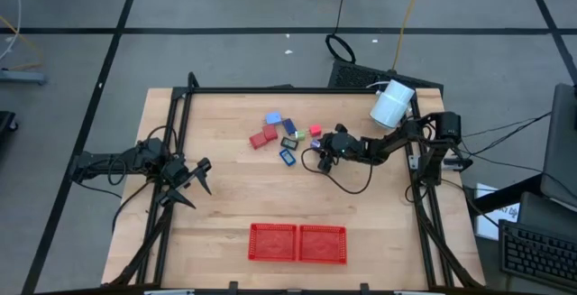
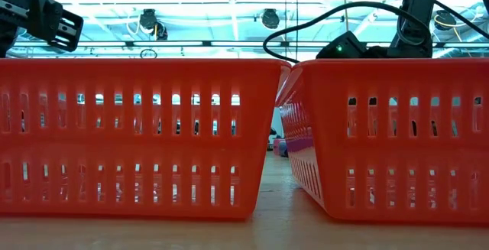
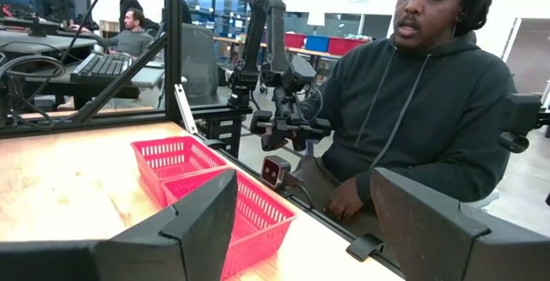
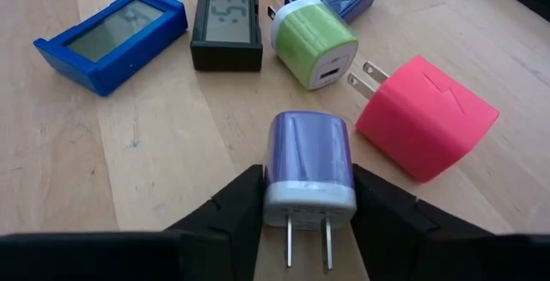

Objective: Pick & Place Office items
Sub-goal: Put the blue charger adapter into the right red bin

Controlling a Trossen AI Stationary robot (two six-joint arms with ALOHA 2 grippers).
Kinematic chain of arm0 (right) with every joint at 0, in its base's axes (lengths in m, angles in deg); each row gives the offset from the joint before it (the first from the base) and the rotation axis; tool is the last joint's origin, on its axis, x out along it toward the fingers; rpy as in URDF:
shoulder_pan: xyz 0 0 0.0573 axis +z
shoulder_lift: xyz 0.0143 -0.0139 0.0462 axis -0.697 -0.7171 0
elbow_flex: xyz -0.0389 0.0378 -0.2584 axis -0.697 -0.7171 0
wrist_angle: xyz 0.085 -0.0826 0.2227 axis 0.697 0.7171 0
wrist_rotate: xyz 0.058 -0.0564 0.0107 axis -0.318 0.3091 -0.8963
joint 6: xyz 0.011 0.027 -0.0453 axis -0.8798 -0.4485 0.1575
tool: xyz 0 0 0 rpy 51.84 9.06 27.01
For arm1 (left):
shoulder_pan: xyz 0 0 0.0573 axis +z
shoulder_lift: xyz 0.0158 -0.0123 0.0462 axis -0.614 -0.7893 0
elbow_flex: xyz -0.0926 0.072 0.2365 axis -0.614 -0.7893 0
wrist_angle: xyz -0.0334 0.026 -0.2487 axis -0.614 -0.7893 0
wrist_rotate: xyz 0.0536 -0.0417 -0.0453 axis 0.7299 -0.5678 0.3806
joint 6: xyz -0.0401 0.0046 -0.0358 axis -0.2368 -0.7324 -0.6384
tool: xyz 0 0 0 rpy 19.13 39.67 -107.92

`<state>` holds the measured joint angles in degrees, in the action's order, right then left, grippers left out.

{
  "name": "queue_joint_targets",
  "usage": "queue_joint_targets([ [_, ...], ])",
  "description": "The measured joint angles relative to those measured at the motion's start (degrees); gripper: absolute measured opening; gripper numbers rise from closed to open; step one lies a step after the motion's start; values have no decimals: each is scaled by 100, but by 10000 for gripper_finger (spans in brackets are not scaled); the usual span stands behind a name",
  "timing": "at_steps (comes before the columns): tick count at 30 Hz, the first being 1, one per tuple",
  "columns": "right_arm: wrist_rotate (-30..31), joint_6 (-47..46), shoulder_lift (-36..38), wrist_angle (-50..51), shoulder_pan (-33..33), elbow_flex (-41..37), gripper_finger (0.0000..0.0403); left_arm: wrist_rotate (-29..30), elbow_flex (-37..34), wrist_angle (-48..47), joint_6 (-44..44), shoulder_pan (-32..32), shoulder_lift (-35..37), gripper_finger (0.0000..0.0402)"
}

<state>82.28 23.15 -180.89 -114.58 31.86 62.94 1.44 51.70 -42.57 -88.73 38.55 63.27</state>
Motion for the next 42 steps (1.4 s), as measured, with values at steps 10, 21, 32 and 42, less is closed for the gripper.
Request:
queue_joint_targets([
  [10, -285, -1, 2, -9, 1, 2, 153, 0, 0, -1, 0, 0, 0, 271],
  [21, -286, 0, 2, -4, 1, 2, 150, 2, 0, 0, -1, -2, 0, 271],
  [32, -288, 1, 2, -4, 1, 2, 141, 0, -2, -2, 0, -2, 0, 271],
  [42, -308, 1, 2, -2, 1, 2, 139, 1, -2, 0, 0, 0, 0, 271],
])
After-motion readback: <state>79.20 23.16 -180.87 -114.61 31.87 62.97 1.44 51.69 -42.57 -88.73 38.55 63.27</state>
